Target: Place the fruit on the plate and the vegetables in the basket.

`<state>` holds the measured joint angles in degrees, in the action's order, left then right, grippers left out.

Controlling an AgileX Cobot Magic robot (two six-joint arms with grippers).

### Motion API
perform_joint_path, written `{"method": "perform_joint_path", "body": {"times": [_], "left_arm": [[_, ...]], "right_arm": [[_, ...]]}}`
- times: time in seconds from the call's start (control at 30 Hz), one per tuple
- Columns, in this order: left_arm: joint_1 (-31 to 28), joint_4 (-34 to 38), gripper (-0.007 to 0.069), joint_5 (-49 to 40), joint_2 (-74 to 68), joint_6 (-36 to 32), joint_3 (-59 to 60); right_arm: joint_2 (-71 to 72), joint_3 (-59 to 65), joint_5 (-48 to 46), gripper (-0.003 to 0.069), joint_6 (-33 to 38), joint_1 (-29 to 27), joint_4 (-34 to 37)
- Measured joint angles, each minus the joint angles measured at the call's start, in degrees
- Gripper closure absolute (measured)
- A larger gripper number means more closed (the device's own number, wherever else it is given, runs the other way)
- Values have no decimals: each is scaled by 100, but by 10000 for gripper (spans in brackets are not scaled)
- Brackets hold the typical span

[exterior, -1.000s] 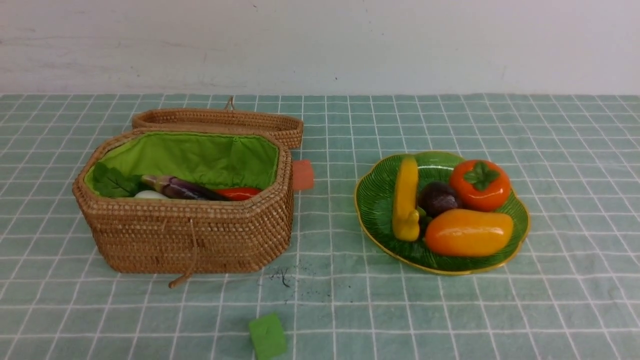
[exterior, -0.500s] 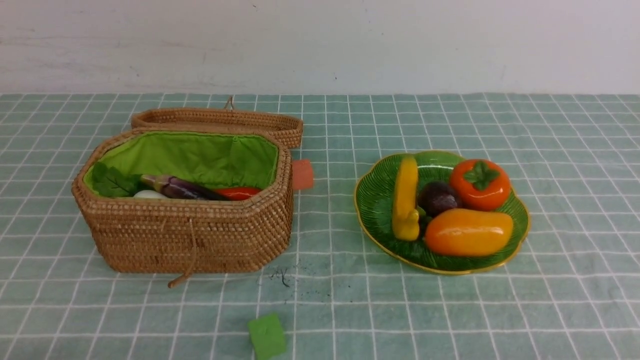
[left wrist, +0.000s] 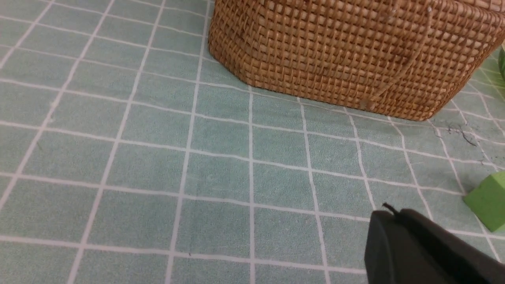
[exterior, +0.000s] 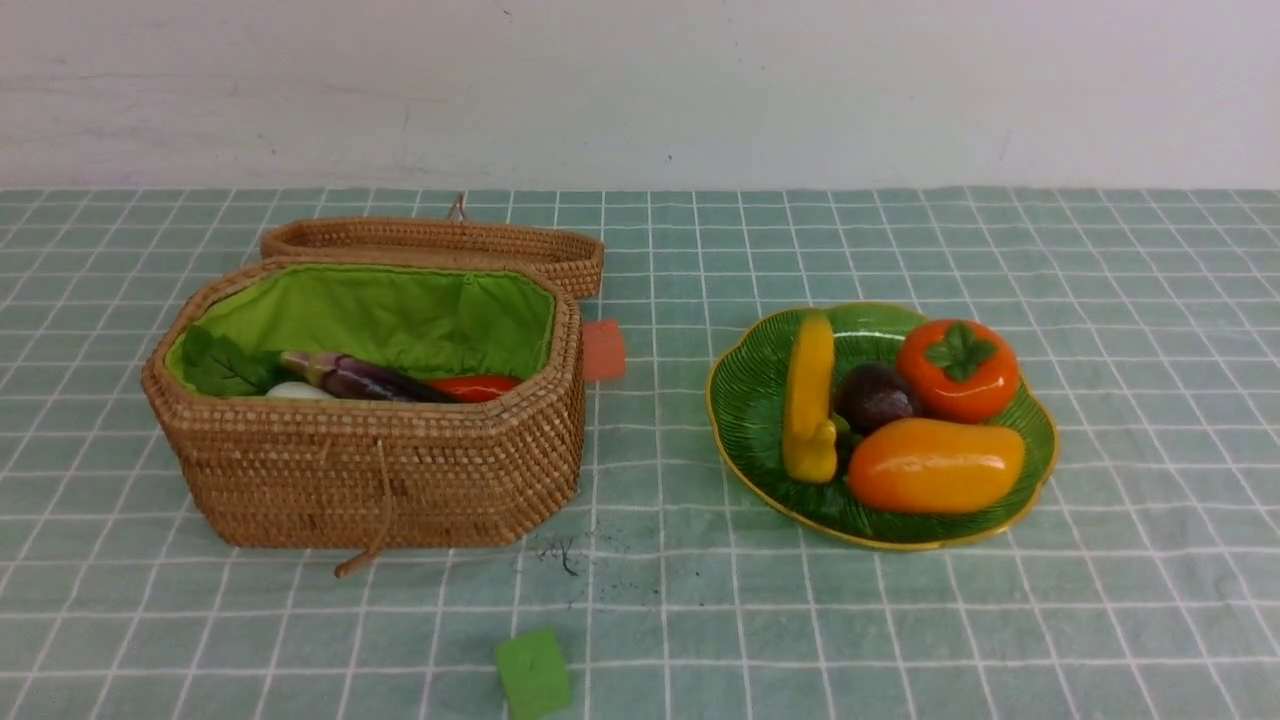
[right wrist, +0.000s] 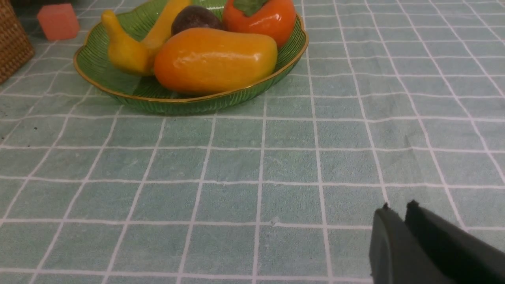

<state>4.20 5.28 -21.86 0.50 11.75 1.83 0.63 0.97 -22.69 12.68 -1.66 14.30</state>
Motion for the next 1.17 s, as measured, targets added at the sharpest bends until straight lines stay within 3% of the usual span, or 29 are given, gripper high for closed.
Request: {"method": "perform_joint_path", "body": {"times": [1.17], "left_arm": [[0, 0, 627, 0, 0, 5, 0]], "right_arm": [[0, 0, 0, 553, -5, 0, 0]]}}
